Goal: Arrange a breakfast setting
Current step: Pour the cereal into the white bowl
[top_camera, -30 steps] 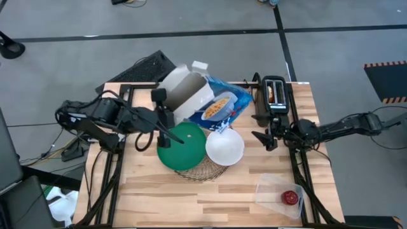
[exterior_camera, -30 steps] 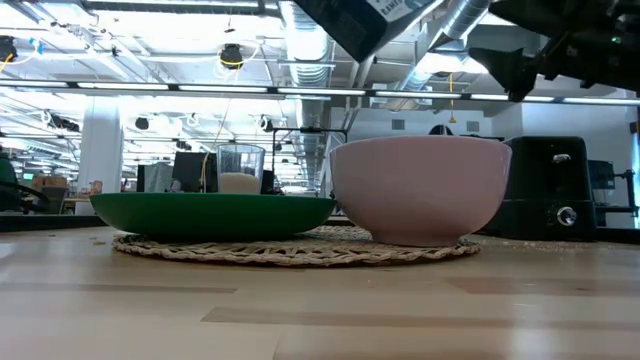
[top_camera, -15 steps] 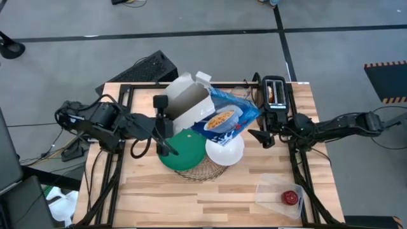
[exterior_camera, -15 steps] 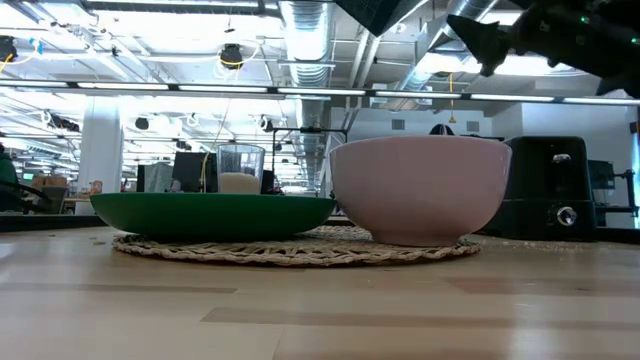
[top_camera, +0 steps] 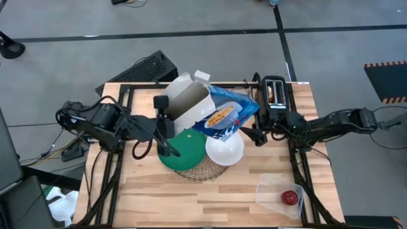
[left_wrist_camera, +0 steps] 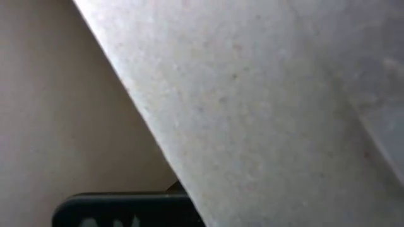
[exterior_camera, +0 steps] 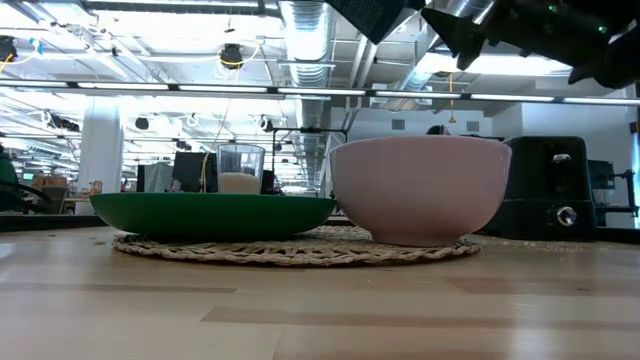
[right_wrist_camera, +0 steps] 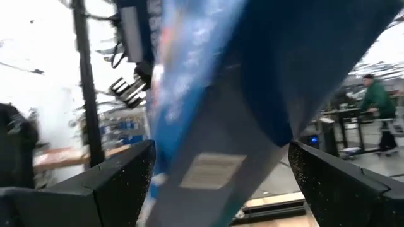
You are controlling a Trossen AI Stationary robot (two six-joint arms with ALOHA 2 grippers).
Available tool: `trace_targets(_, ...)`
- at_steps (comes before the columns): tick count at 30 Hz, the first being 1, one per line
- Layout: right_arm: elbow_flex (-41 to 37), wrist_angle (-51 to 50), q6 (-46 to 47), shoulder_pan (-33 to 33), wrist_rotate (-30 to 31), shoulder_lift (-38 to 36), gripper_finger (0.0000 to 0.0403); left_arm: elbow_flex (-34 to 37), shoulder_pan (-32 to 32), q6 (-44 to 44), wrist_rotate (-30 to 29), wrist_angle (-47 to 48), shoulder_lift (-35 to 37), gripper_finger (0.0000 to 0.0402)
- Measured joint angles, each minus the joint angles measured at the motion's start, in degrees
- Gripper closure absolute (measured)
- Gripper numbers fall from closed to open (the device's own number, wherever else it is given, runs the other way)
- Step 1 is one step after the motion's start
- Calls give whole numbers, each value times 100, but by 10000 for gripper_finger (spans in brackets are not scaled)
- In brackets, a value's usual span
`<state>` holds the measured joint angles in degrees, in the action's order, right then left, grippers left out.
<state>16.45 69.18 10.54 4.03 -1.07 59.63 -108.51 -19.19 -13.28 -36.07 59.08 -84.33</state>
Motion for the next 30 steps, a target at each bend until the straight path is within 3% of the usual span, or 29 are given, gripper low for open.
trace_targets(5,0,94,-7,141,-30,38,14,0,-156,-41,-40,-6,-4,401)
trace_targets(19,442,360,-31,481,-1369,227,14,-4,-288,-282,154,-386,24,401)
trace_targets(30,752,306,-131,593,-1555,643,14,-9,-292,-282,234,-360,19,401)
